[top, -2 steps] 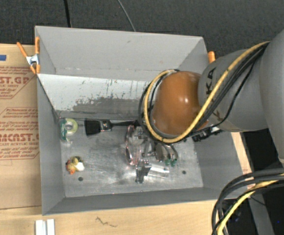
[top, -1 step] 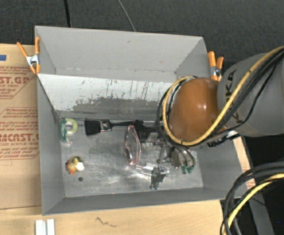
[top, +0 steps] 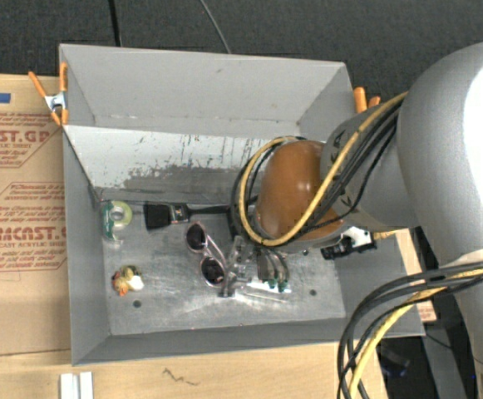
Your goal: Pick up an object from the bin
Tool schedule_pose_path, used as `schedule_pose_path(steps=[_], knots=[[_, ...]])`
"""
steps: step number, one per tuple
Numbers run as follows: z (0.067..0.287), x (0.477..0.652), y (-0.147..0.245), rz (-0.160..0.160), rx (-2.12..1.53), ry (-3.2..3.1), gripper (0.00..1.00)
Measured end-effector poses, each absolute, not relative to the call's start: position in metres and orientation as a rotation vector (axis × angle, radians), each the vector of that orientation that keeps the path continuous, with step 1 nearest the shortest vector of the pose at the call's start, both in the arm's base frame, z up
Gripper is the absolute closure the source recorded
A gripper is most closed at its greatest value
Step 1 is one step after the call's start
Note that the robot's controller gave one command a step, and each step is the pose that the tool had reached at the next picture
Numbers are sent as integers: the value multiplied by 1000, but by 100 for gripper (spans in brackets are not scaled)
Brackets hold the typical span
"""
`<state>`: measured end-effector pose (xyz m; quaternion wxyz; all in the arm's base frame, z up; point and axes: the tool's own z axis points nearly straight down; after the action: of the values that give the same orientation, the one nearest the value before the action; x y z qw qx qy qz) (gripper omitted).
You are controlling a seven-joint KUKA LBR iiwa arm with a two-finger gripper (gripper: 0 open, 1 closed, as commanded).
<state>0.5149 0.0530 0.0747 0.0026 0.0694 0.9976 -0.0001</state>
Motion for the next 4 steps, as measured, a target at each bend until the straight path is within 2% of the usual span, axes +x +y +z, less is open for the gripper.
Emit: schedule_pose_path(steps=[1,2,3,4], knots=[[75,515,53,0,218,3129,100],[114,520,47,0,227,3141,100],[110,519,80,1,194,3137,0],[110,519,79,1,195,3136,0]])
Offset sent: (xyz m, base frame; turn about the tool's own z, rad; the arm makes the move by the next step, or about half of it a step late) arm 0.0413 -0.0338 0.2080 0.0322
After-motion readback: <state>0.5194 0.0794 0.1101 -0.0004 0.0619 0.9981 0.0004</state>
